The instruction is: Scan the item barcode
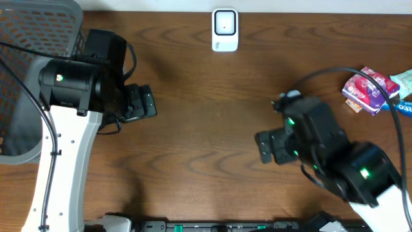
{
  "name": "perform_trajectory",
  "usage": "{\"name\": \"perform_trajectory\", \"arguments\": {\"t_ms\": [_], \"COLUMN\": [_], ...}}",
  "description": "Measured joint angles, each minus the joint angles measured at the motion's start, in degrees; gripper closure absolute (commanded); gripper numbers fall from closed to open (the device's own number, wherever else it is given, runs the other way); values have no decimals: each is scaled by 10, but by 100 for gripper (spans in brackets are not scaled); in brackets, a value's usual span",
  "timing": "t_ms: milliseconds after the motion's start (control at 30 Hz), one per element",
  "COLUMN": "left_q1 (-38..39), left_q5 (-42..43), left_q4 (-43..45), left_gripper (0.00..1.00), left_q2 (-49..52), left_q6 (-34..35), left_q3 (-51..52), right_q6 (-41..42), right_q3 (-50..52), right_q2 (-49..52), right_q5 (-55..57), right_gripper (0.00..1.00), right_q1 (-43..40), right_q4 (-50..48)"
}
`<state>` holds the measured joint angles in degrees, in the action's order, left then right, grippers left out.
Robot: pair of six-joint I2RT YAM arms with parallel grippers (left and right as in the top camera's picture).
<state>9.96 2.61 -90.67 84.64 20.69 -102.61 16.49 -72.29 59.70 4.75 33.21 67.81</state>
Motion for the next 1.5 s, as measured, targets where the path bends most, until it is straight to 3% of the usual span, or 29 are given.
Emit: {"name": "perform_trajectory", "arguments": {"t_ms": [467, 700, 1067, 1500], "left_q1": [0, 0, 0, 0], "left_q5": [0, 0, 0, 0], "left_q4": [0, 0, 0, 0], "left_gripper": [2, 2, 2, 2], "left_q2": [0, 0, 0, 0], "left_q6": [0, 0, 0, 0], "left_q3": [0, 0, 0, 0], "right_q6": [-47, -56, -63, -63], "right_q3": [370, 504, 634, 713], "right_q2": [-277, -394, -519, -585], "right_q5": [-73, -88, -73, -49], "right_gripper": [1, 1, 1, 1], "right_q1": [-136, -151, -175, -193], "right_q4": [-328, -457, -607, -686]}}
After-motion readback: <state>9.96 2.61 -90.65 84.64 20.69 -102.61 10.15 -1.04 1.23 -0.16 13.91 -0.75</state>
